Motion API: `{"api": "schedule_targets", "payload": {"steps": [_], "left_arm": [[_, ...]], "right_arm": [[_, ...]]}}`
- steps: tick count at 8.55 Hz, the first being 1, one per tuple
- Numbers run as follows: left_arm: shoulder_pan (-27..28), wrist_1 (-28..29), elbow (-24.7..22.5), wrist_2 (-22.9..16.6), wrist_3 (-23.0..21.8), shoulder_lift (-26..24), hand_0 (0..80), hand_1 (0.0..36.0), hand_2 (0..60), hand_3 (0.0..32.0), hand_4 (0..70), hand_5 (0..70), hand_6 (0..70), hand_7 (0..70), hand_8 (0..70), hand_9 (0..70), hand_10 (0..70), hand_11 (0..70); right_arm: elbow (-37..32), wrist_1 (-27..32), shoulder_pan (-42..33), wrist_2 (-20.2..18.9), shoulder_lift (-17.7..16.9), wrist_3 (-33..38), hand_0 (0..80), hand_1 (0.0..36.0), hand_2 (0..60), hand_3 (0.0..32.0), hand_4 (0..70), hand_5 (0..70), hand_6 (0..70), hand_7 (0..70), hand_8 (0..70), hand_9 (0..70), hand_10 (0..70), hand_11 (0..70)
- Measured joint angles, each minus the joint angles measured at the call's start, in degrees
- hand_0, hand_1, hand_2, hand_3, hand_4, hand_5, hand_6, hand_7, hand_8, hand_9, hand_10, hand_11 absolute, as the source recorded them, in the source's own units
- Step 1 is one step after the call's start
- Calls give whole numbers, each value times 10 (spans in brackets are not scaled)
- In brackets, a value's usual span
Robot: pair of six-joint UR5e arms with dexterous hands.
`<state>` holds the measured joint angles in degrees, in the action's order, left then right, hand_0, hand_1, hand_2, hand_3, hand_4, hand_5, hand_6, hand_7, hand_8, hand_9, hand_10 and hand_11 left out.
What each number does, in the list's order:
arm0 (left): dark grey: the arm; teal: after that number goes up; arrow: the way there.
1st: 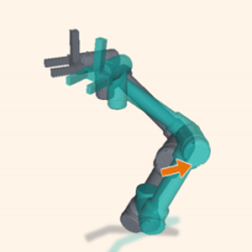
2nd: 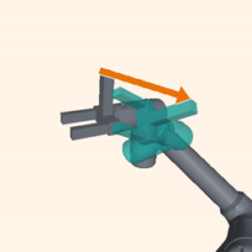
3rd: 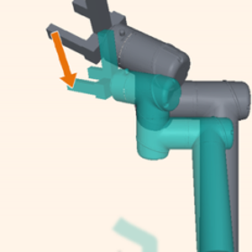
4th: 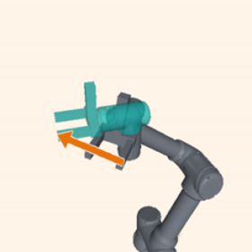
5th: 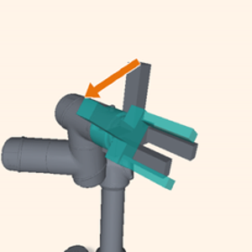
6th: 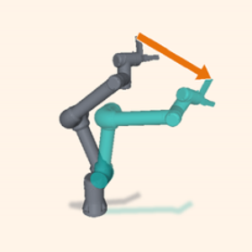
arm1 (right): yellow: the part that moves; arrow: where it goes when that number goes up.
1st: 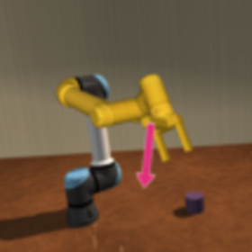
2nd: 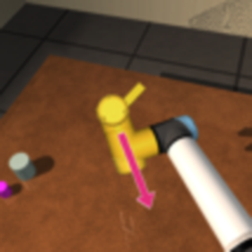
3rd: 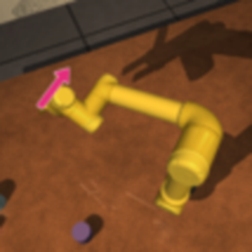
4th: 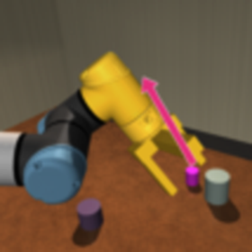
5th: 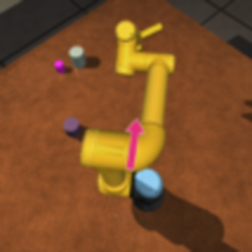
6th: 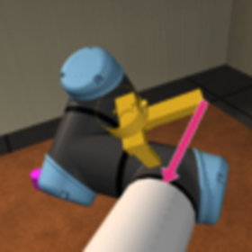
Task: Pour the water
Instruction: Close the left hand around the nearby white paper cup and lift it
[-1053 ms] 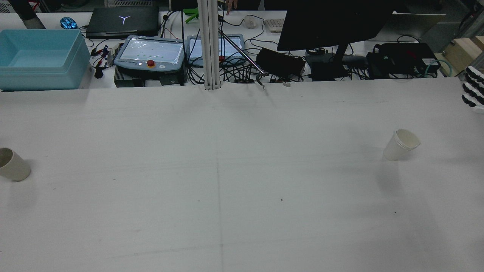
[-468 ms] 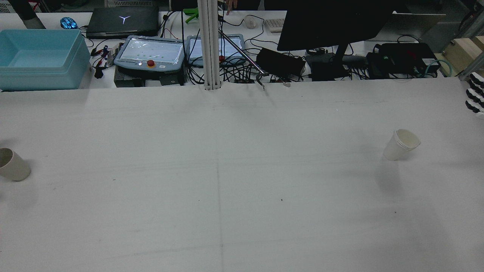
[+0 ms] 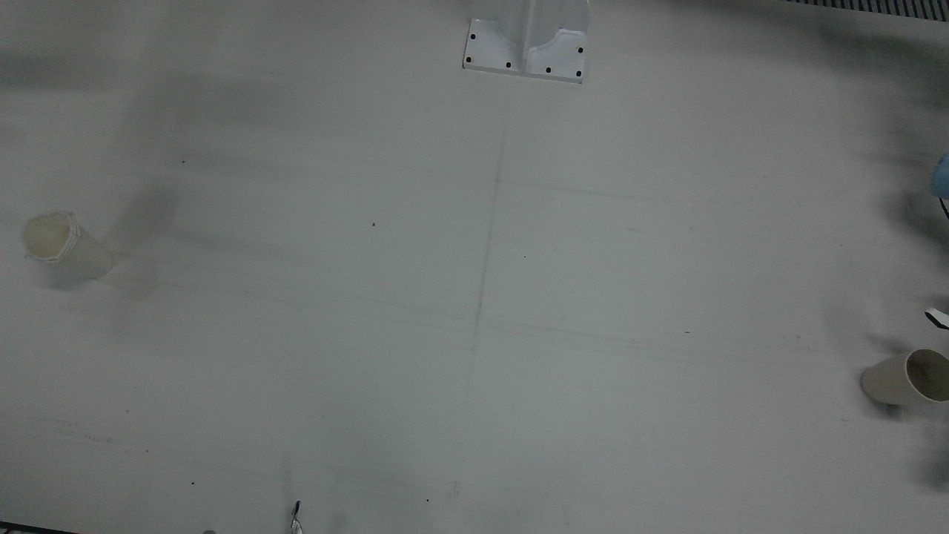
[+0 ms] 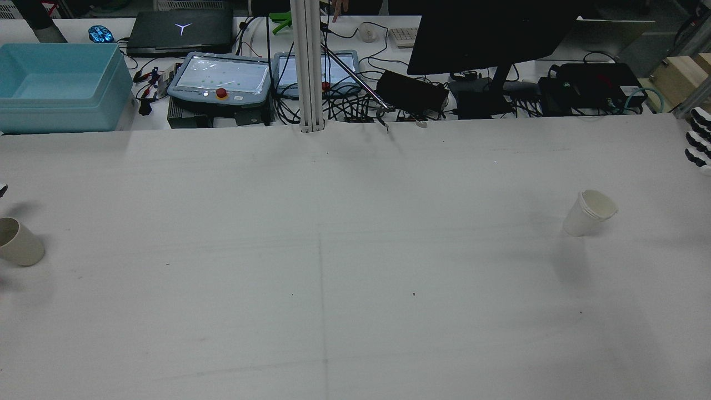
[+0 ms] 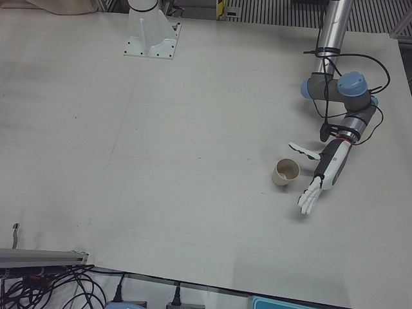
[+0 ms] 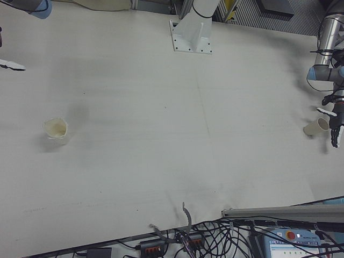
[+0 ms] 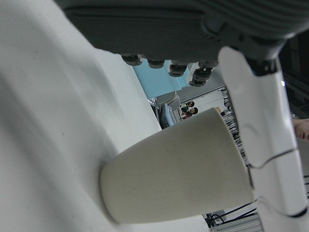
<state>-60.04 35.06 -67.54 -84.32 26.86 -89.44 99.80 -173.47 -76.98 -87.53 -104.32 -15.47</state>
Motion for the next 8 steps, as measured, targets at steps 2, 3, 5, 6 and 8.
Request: {"api": "schedule_targets", "payload": {"steps": [2, 3, 5, 6, 8], "left_arm": [[30, 1, 1, 20, 2, -3, 575, 145, 0, 0, 154, 0, 49, 0, 0, 0, 0, 0], [48, 1, 1, 35, 2, -5, 582, 150, 0, 0, 163, 0, 52, 1, 0, 0, 0, 0], [70, 2, -1, 54, 1, -10, 637, 181, 0, 0, 193, 0, 59, 14, 1, 0, 0, 11], [73, 3, -3, 62, -2, -13, 793, 234, 0, 0, 207, 240, 68, 27, 3, 0, 1, 30], [80, -2, -6, 90, -23, -14, 800, 359, 0, 0, 197, 700, 91, 64, 8, 0, 24, 75]], "right_arm": [[0, 0, 0, 0, -2, 0, 486, 196, 89, 0, 0, 25, 0, 0, 0, 0, 0, 0], [0, 1, 0, 0, -4, 0, 487, 194, 85, 0, 0, 24, 0, 0, 0, 0, 0, 0], [0, 7, -3, -3, -11, 0, 486, 194, 88, 0, 0, 24, 0, 0, 0, 0, 0, 0], [-3, 12, -5, -5, -14, 0, 487, 193, 82, 0, 0, 23, 0, 0, 0, 0, 0, 0], [-8, 16, -6, -7, -17, 0, 485, 192, 80, 0, 0, 21, 0, 0, 0, 0, 0, 0]]}}
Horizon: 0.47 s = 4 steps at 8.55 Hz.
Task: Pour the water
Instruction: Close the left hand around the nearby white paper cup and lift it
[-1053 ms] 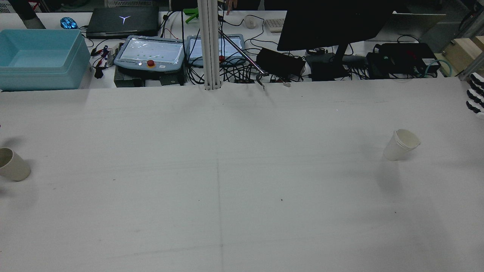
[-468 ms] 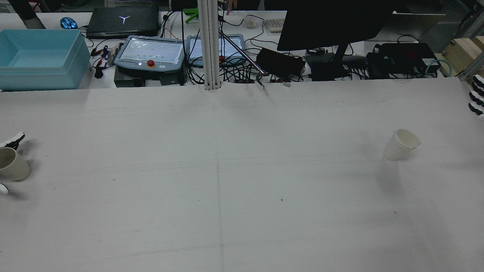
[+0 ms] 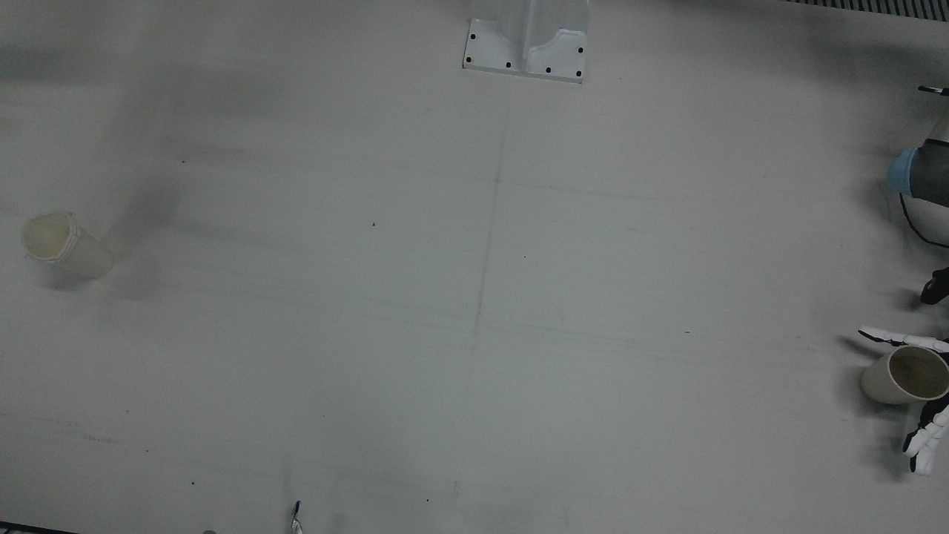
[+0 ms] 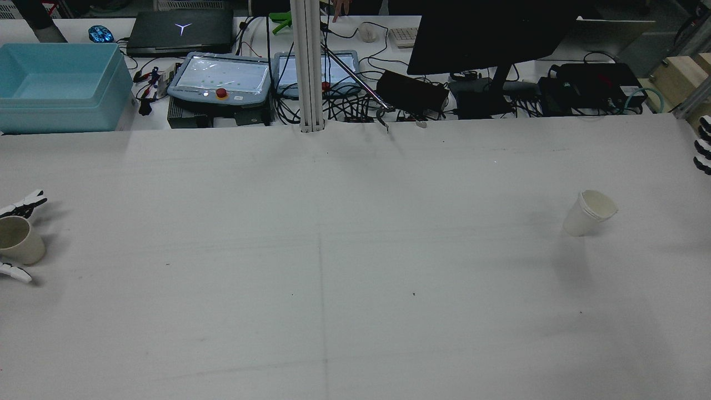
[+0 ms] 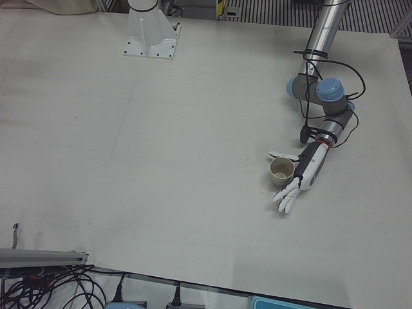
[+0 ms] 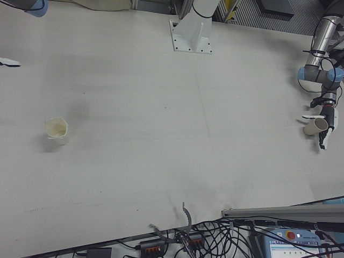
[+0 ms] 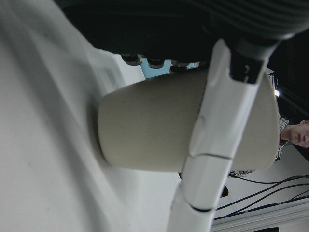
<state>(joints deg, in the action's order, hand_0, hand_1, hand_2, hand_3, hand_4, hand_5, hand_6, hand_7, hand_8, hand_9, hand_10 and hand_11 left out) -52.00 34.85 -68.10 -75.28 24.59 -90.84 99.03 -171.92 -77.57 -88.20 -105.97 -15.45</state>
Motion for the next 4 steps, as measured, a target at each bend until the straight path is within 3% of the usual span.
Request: {"api": "schedule_targets", "payload": {"steps": [1, 2, 3, 4], "left_arm": [[3, -5, 0, 10, -8, 0, 800, 360, 0, 0, 255, 700, 108, 93, 21, 4, 36, 101], [6, -11, -1, 15, -13, 0, 800, 360, 204, 0, 279, 700, 110, 102, 20, 6, 40, 104], [7, -14, -1, 18, -15, 0, 800, 360, 600, 0, 301, 700, 111, 107, 19, 7, 41, 105], [7, -17, -1, 19, -22, 0, 800, 360, 600, 0, 319, 700, 112, 114, 17, 8, 41, 104]], "right_arm": [[-1, 1, -1, 0, -1, 0, 486, 193, 80, 0, 0, 21, 0, 0, 0, 0, 0, 0], [-1, 1, -1, -1, -3, 0, 486, 194, 83, 0, 0, 21, 0, 0, 0, 0, 0, 0], [-1, 1, -2, -1, -4, 0, 486, 194, 84, 0, 0, 21, 0, 0, 0, 0, 0, 0], [-1, 1, -3, -1, -4, 0, 488, 198, 86, 0, 0, 22, 0, 0, 0, 0, 0, 0]]}}
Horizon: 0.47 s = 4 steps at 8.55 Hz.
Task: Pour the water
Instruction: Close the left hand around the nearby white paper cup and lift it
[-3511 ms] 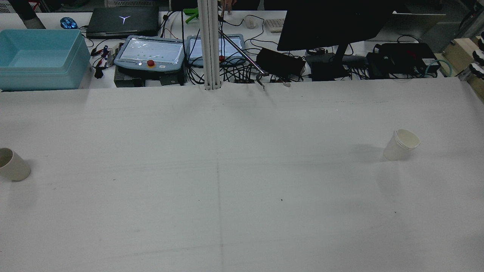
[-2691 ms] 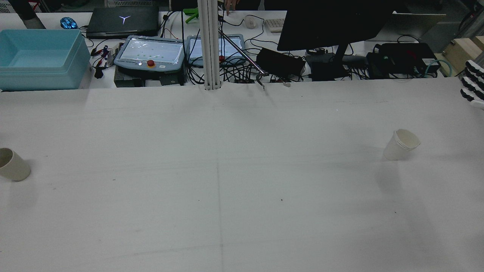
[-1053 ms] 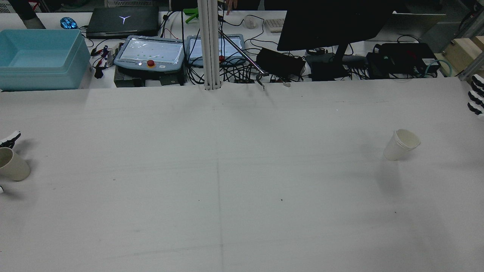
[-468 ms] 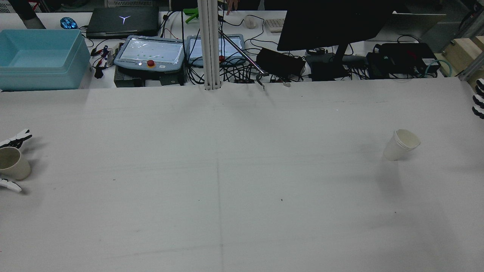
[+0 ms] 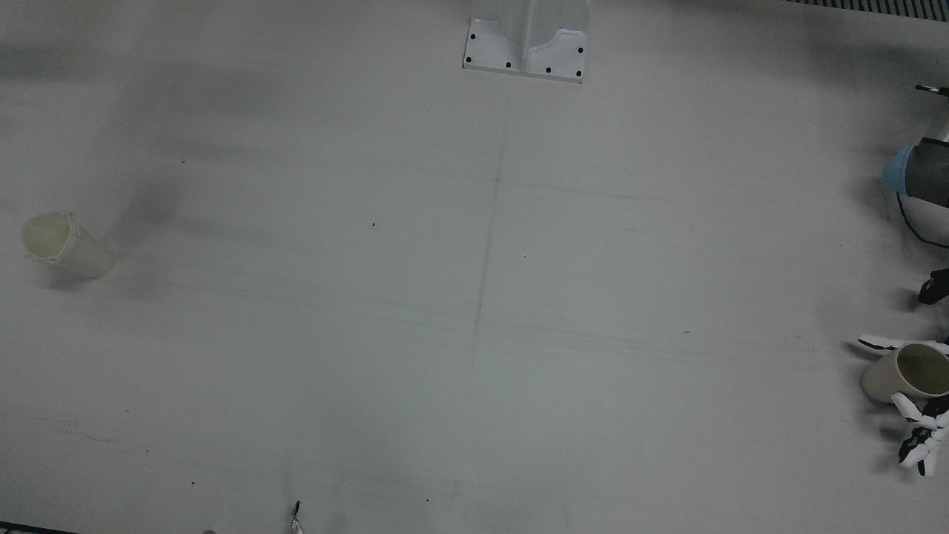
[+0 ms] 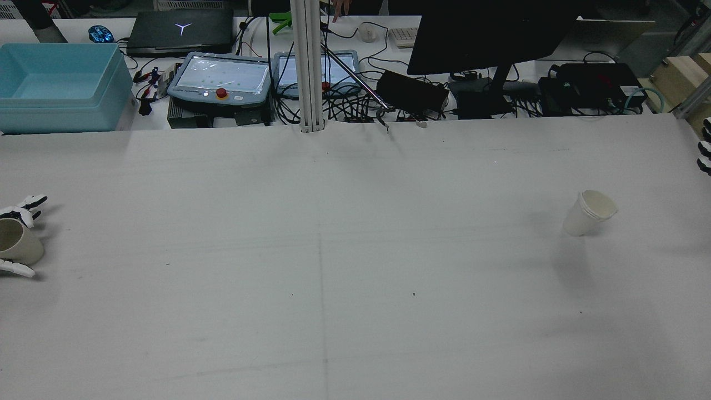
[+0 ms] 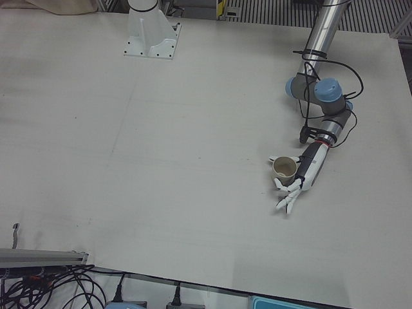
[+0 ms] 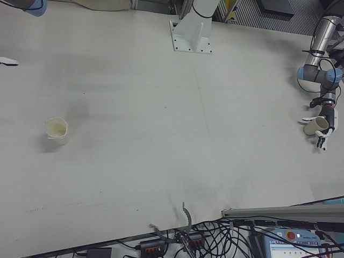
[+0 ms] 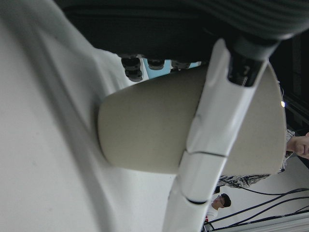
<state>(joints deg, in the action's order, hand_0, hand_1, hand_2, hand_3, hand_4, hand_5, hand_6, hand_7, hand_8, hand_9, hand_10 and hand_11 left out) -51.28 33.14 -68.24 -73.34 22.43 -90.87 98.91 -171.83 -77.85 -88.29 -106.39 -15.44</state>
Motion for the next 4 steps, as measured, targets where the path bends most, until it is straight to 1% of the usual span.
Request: {"api": "schedule_targets", "payload": {"steps": [2, 3, 4], "left_arm": [[0, -30, -24, 0, -32, 0, 800, 360, 600, 0, 319, 700, 112, 114, 16, 8, 38, 101], [0, -54, -44, 0, -54, 0, 800, 360, 600, 0, 320, 700, 116, 115, 16, 9, 38, 100], [1, -75, -70, 0, -74, 0, 800, 360, 600, 0, 323, 700, 116, 118, 16, 9, 36, 97]], "right_arm": [[0, 4, -5, -2, -1, 2, 490, 202, 94, 0, 0, 24, 0, 0, 0, 0, 0, 0], [-10, 20, -11, -10, -5, 4, 521, 239, 118, 0, 0, 40, 0, 0, 0, 0, 0, 0], [-40, 54, -17, -17, -8, 8, 551, 268, 113, 0, 0, 48, 0, 0, 0, 0, 0, 0]]}}
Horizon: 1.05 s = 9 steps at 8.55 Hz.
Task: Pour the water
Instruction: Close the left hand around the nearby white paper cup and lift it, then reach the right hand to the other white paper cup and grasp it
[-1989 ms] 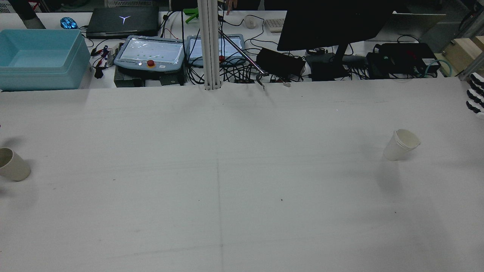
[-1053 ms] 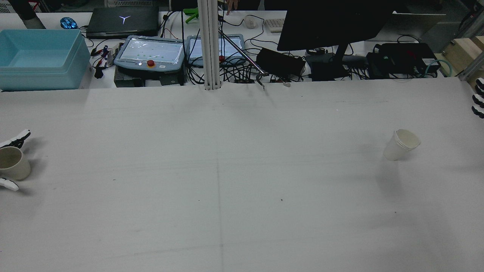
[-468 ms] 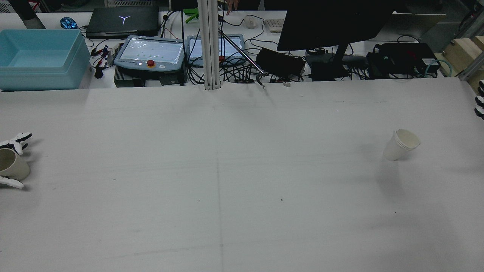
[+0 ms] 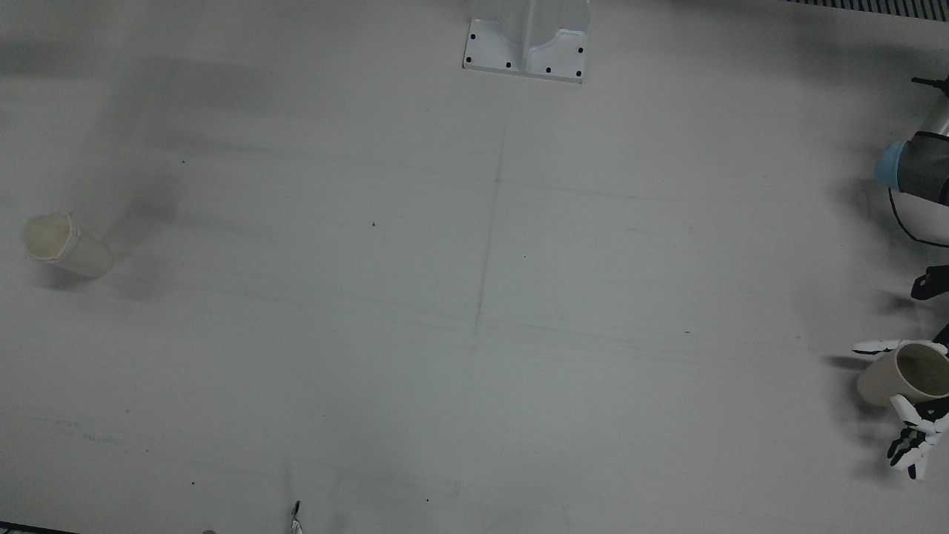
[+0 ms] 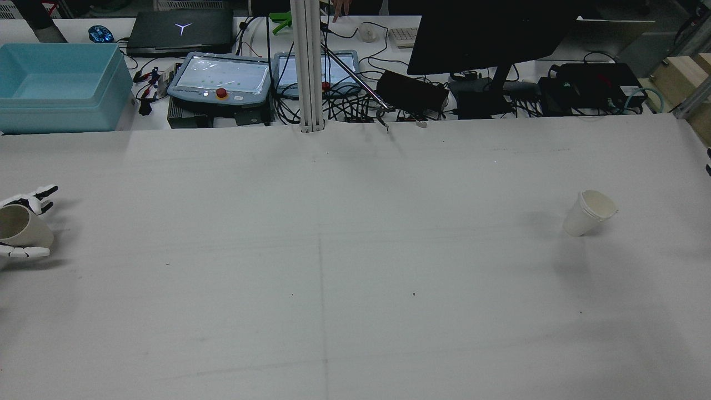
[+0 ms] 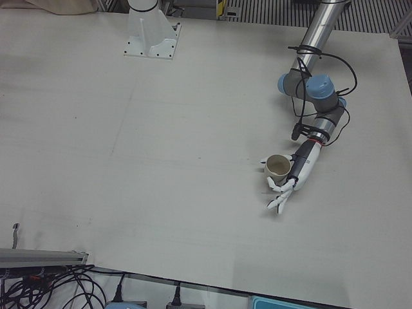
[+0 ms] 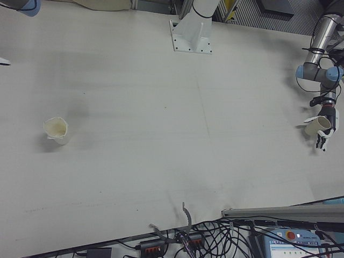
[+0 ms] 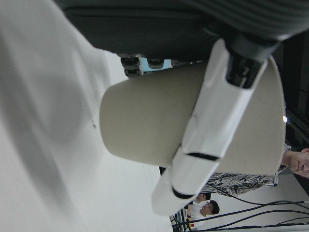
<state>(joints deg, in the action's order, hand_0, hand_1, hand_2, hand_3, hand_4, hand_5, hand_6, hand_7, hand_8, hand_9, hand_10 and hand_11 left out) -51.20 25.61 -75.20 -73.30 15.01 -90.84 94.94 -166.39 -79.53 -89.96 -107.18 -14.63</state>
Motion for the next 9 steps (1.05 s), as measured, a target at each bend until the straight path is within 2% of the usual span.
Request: {"api": "schedule_targets", "payload": {"steps": [1, 2, 4, 5, 6, 8, 9], "left_arm": [[3, -27, -35, 0, -11, 0, 800, 360, 600, 0, 316, 700, 117, 118, 16, 9, 35, 97], [10, -64, -75, 0, -20, 0, 800, 360, 600, 0, 308, 700, 117, 119, 17, 9, 37, 99], [23, -137, -154, 10, -32, -1, 800, 360, 600, 0, 307, 700, 118, 120, 15, 10, 35, 97], [30, -164, -186, 17, -35, -1, 800, 360, 600, 0, 308, 700, 118, 122, 15, 10, 35, 97], [39, -184, -210, 27, -38, -1, 800, 360, 600, 0, 310, 700, 121, 123, 15, 10, 36, 98], [47, -201, -227, 38, -44, -6, 800, 360, 600, 0, 308, 700, 119, 121, 15, 10, 36, 98], [49, -205, -229, 42, -48, -7, 800, 360, 600, 0, 304, 700, 120, 120, 16, 10, 37, 100]], "right_arm": [[-52, 52, 1, -3, 2, 1, 562, 277, 132, 0, 0, 56, 0, 0, 0, 0, 0, 0], [-125, 110, 4, -5, 18, -1, 562, 284, 160, 0, 0, 62, 2, 0, 0, 0, 0, 0], [-286, 218, 11, -6, 79, -13, 601, 316, 175, 0, 0, 73, 15, 0, 0, 0, 0, 0], [-333, 246, 19, -6, 102, -25, 617, 328, 187, 0, 0, 76, 27, 0, 0, 0, 0, 0], [-353, 262, 36, -5, 116, -41, 633, 340, 204, 0, 0, 79, 42, 0, 0, 0, 0, 0], [-346, 267, 71, -6, 124, -84, 618, 322, 174, 0, 0, 70, 45, 0, 0, 0, 0, 0], [-338, 266, 88, -5, 125, -101, 614, 320, 185, 0, 0, 70, 58, 12, 1, 0, 0, 0]]}}
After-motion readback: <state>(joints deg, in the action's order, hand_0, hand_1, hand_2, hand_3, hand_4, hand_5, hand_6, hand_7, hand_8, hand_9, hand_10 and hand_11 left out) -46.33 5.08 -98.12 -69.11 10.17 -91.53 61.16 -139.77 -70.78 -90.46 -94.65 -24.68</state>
